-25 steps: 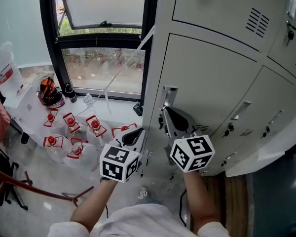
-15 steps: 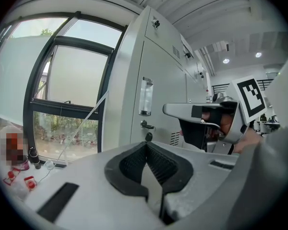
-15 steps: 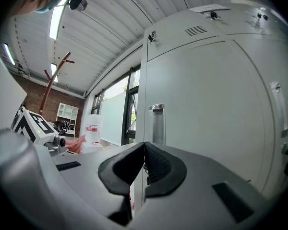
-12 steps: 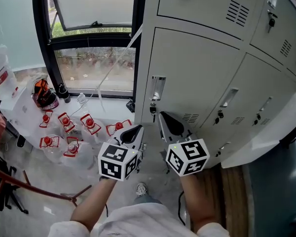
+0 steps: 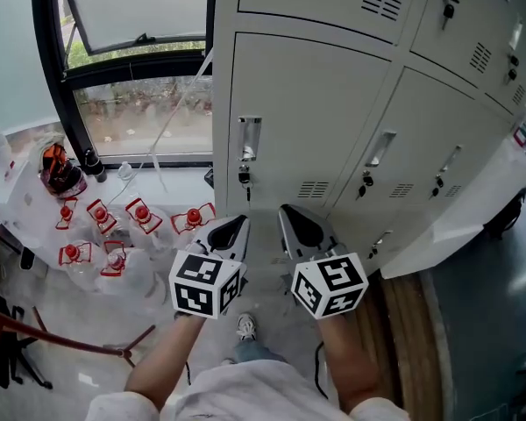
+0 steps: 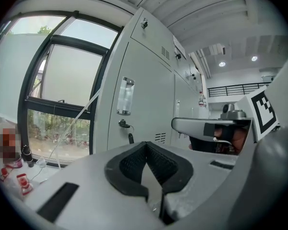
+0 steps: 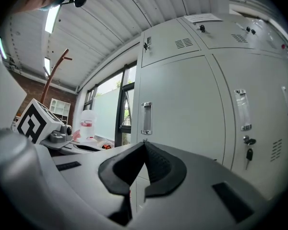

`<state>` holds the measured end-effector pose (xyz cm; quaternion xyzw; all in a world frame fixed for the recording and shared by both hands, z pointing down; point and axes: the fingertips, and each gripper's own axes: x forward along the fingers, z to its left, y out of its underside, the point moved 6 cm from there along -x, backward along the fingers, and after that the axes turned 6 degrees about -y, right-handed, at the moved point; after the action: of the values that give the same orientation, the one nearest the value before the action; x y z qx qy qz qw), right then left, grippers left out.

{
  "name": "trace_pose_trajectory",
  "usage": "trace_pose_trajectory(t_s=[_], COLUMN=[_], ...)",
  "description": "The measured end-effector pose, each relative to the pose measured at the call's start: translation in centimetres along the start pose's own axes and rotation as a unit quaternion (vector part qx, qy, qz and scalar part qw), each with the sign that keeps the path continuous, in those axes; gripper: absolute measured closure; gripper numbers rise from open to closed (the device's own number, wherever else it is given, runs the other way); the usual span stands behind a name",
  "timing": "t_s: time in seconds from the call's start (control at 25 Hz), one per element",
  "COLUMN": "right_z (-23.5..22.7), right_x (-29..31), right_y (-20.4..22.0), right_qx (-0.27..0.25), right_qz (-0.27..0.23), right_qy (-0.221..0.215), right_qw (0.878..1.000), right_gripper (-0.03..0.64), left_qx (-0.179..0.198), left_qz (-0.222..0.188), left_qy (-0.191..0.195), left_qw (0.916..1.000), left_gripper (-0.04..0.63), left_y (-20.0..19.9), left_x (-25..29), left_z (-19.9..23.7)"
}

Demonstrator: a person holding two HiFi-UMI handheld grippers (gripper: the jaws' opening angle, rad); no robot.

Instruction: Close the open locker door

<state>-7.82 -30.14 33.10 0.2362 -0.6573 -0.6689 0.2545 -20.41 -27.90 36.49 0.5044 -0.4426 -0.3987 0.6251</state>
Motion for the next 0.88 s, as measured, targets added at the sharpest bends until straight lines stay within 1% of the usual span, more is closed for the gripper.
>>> trace_pose_trajectory(t_s=[0.28,0.88], right_z=[-0.9,-1.9], right_x=[-1.9,-3.3], right_y=[1.0,1.5], right_qx=[0.003,0.006], right_qz=[0.009,0.008], right_qy=[0.010,0.012], right_qw=[1.000,1.000], right_gripper=[0.612,0.612], left_qx=[-0.001,0.002], left_qz=[0.007,0.010], left_qy=[0.012,0.015], left_qw=[0.9999,0.9998], left_gripper=[0.589,0.589], left_y=[0.5,0.5], left_x=[0.8,1.6], left_z=[-1.7,-3.3])
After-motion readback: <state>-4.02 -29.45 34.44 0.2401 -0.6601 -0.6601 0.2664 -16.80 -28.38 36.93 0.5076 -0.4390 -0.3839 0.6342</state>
